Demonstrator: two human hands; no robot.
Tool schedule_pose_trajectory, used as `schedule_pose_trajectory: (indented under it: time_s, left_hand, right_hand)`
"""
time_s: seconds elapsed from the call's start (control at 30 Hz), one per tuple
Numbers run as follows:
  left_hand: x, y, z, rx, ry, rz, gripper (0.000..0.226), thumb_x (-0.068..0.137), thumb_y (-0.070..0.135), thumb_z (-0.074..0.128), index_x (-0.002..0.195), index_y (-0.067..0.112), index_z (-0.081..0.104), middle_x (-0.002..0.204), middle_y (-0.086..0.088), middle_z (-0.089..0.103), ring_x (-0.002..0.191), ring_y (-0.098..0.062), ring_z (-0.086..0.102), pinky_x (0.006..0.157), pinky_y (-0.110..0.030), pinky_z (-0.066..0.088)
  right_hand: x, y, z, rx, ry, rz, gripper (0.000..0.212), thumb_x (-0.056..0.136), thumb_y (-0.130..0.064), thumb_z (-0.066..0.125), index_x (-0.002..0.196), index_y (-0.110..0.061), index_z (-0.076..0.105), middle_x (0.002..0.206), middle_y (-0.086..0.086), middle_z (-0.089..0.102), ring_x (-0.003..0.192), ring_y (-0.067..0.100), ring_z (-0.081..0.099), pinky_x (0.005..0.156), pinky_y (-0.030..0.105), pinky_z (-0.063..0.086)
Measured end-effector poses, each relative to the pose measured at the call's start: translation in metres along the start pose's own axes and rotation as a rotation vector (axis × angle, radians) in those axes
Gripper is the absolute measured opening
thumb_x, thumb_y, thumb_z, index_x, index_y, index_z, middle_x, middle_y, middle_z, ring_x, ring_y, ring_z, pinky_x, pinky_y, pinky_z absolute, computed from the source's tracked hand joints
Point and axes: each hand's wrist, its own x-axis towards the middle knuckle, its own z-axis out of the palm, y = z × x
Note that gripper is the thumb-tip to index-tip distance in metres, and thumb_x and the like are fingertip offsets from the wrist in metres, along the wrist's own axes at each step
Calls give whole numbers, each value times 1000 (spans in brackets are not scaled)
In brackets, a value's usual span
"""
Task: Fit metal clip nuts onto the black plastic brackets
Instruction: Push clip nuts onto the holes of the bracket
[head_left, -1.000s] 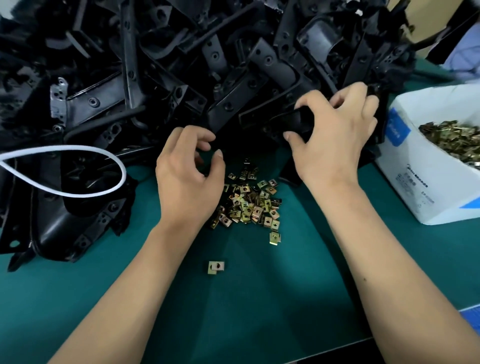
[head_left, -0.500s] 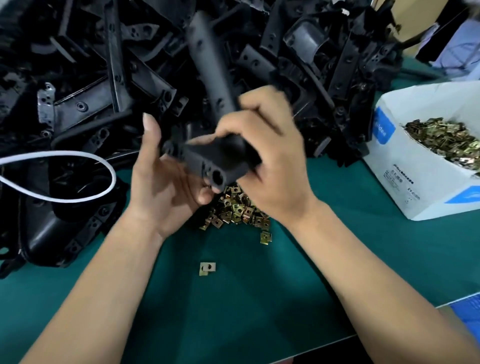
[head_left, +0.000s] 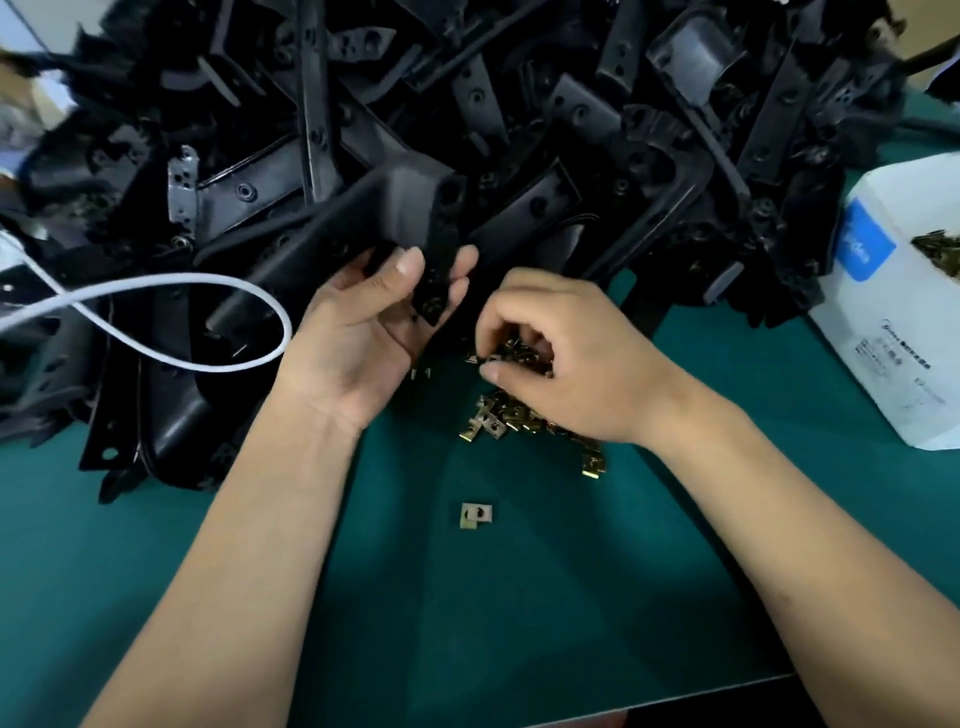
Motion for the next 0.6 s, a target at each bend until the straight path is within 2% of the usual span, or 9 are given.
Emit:
schedule_pose_trajectory:
  time_s: [0.17, 0.27, 0.33, 0.43, 0.53, 0.6]
  left_hand:
    - [6, -1, 5, -116, 131, 21, 22, 81, 8, 71, 100, -3, 73, 105, -19, 76, 100, -28, 76, 84, -33, 61]
    - [8, 0, 3, -118, 162, 36, 20, 81, 2, 68, 98, -8, 73, 103, -23, 75, 100, -31, 76, 85, -34, 62]
    - [9, 0, 1, -108, 156, 22, 18, 84, -3, 65, 100, -9, 68, 104, -24, 73, 103, -33, 75, 87, -35, 61]
    - [10, -2, 1, -93, 164, 9, 6, 83, -7, 64, 87, -4, 65, 98, -19, 67, 100, -33, 75, 91, -37, 62]
    - [10, -5, 0, -42, 223, 20, 11, 78, -2, 70, 79, 8, 65, 84, -9, 69, 90, -28, 75, 91, -38, 61]
    - [10, -5, -2, -8, 239, 20, 10, 75, 2, 73, 73, 11, 70, 80, -7, 71, 85, -24, 75, 86, -36, 62]
  right_hand:
    - [-1, -14, 7, -103, -292, -61, 15, 83, -37, 85, 91, -27, 77, 88, -10, 62, 91, 11, 52, 88, 31, 45]
    - [-4, -23, 5, 23, -361, -68, 25, 73, -48, 90, 86, -30, 78, 83, -12, 61, 89, 9, 54, 84, 29, 44]
    - [-5, -29, 8, -6, -459, -78, 32, 67, -57, 90, 85, -34, 78, 83, -13, 58, 91, 9, 52, 86, 31, 43]
    - [-5, -34, 13, -74, -572, -72, 33, 67, -59, 89, 87, -36, 76, 85, -14, 55, 93, 7, 47, 92, 33, 39]
    - [-5, -35, 14, -85, -585, -60, 29, 70, -54, 89, 85, -34, 74, 85, -14, 55, 91, 4, 46, 92, 31, 38]
    - [-5, -34, 13, -87, -581, -41, 28, 73, -51, 88, 82, -32, 71, 84, -14, 56, 90, 3, 48, 89, 26, 38]
